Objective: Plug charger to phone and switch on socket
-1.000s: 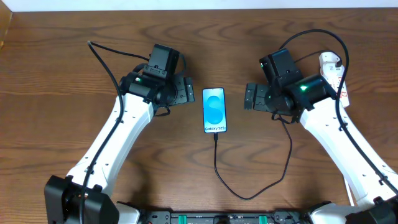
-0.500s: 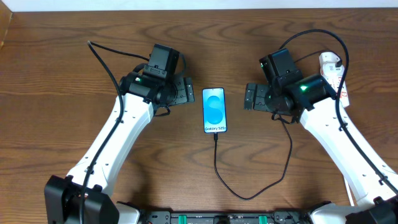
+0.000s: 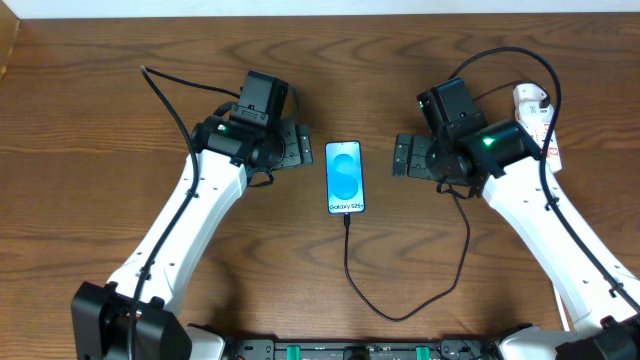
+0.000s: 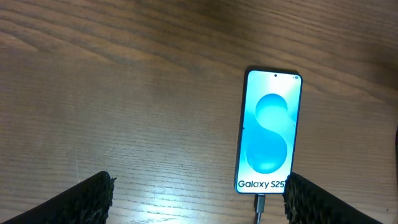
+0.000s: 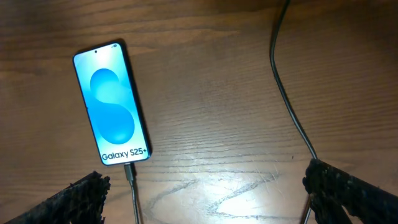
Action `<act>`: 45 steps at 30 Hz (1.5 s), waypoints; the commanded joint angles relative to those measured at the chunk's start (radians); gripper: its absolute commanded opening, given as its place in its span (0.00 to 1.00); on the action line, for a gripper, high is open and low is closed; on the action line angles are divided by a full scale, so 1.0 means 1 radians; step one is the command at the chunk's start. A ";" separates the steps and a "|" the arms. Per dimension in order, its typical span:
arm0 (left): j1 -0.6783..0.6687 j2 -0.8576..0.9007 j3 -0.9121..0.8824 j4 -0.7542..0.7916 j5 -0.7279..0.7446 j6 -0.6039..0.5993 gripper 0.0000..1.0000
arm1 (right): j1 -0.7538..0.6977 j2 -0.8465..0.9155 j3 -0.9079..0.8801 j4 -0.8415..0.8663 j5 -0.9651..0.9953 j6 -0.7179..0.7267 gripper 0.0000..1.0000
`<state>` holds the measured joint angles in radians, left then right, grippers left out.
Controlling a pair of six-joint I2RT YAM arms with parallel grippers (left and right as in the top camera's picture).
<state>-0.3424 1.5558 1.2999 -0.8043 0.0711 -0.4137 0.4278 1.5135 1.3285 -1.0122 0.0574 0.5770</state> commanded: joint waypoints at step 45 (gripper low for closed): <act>0.000 -0.014 0.008 -0.003 -0.020 0.013 0.87 | -0.025 -0.016 0.005 0.124 0.016 -0.017 0.99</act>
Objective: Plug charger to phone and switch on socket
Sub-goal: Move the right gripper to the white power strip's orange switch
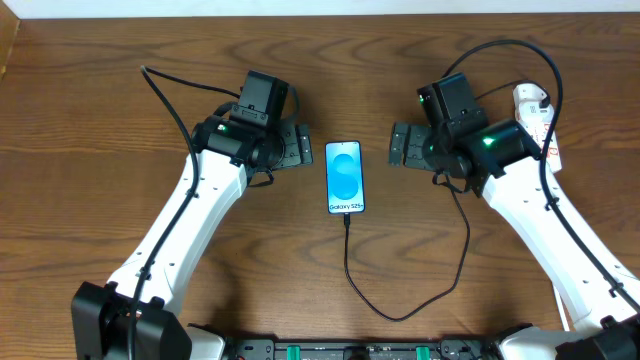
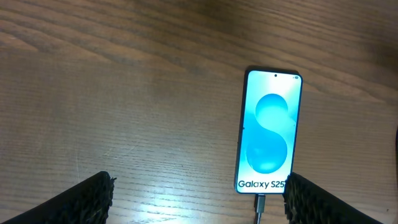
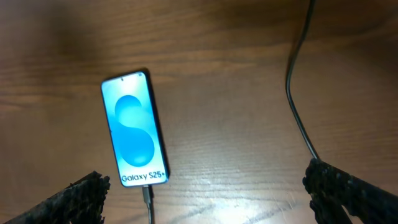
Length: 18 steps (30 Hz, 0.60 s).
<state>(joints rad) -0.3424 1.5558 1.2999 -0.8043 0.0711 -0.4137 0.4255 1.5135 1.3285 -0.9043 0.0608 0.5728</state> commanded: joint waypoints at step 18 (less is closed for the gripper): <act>0.000 -0.014 0.008 -0.003 -0.020 0.013 0.87 | -0.639 -0.008 0.050 -0.033 -0.426 -0.294 0.99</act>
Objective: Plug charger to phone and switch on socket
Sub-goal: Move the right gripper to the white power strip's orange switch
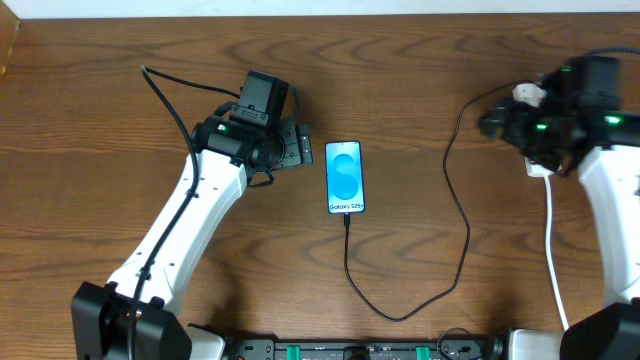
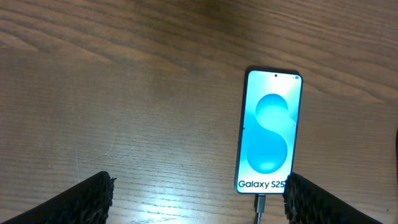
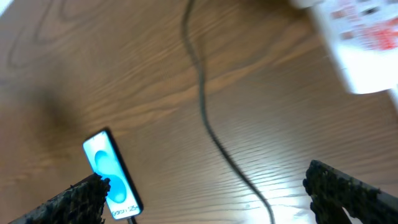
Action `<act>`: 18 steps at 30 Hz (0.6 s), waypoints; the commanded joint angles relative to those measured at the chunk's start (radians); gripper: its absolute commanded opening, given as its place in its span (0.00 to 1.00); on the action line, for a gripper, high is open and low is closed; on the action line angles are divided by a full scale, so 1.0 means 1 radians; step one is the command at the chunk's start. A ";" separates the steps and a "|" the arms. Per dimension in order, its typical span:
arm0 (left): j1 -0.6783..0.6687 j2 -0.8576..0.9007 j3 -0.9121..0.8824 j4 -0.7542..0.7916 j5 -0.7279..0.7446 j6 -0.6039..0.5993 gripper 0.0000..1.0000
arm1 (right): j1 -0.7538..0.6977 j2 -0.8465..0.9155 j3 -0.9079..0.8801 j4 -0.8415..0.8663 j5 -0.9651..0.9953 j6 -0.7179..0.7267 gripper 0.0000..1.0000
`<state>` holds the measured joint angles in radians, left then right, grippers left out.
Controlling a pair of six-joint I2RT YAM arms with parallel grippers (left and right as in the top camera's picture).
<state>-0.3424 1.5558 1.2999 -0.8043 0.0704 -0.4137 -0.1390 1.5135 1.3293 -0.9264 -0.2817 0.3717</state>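
The phone (image 1: 345,177) lies face up mid-table with its blue screen lit, also seen in the left wrist view (image 2: 268,130) and the right wrist view (image 3: 111,175). The charger plug (image 2: 259,202) sits in its bottom port. The black cable (image 1: 465,235) loops along the table toward the white socket (image 3: 357,46) at the far right. My left gripper (image 2: 199,208) hangs open just left of the phone. My right gripper (image 3: 205,205) is open and empty, near the socket (image 1: 530,95), whose body my arm mostly hides.
Brown wooden table (image 1: 100,150). A thin black wire (image 1: 165,95) runs along my left arm. A white cable (image 1: 550,240) drops from the socket area toward the front right. The table's back edge lies close behind the socket.
My right arm has moved from beside the phone to the far right by the socket, its view now blurred and tilted. Left gripper, phone and cable have not moved.
At first both open grippers flanked the plugged-in, lit phone. Then my right gripper was slightly further back, still beside the phone. Now it is over at the socket on the right, while the left has stayed put throughout.
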 commanded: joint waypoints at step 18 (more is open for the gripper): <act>0.000 -0.014 0.008 -0.003 -0.019 0.013 0.87 | -0.229 0.458 0.562 -0.258 -0.069 -0.322 0.99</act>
<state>-0.3424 1.5558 1.2999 -0.8043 0.0681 -0.4137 -0.3553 1.8915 1.8351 -1.1812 -0.3531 0.1242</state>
